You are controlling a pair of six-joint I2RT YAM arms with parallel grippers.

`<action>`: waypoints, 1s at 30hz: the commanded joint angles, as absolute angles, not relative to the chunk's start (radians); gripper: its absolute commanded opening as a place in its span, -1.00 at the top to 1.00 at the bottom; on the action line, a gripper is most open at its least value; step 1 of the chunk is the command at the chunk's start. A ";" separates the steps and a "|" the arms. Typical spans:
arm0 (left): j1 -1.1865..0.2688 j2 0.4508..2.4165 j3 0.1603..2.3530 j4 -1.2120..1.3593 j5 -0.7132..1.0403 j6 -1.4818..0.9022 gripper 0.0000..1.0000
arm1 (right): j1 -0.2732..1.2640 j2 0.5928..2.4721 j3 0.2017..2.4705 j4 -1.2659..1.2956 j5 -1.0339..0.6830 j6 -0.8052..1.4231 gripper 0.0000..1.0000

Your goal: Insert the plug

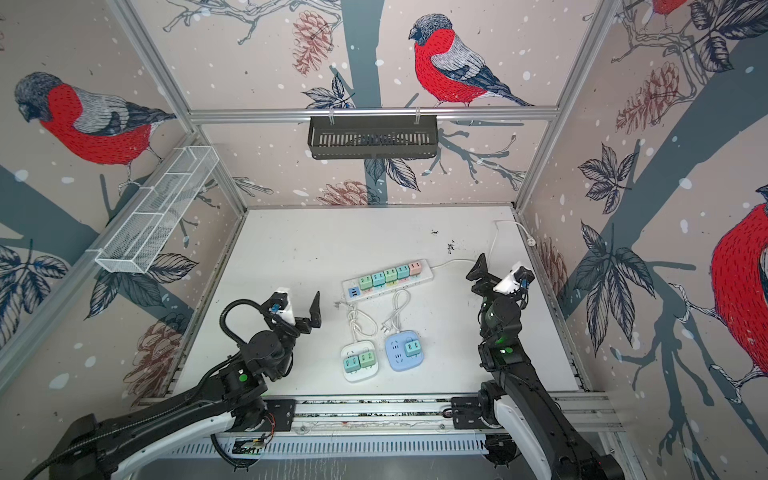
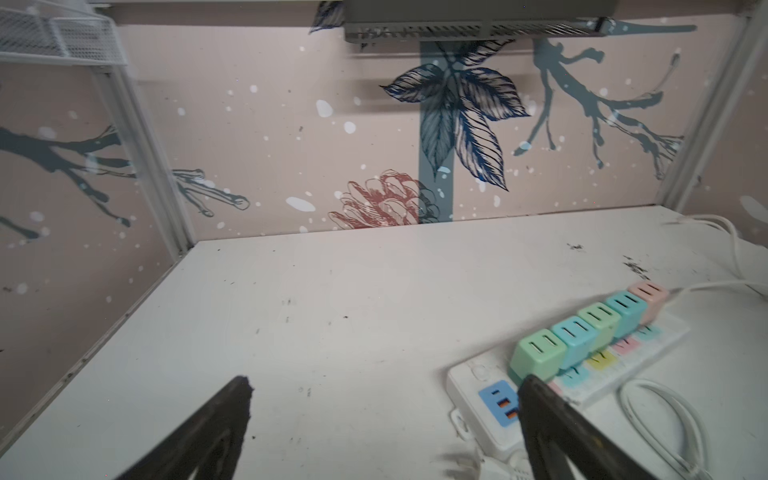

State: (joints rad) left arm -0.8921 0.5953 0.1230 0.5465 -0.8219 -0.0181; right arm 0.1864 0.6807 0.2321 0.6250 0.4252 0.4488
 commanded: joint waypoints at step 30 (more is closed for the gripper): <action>-0.287 1.283 0.207 1.023 -0.644 0.057 -0.93 | 0.142 1.362 0.167 1.210 0.264 -0.025 -0.99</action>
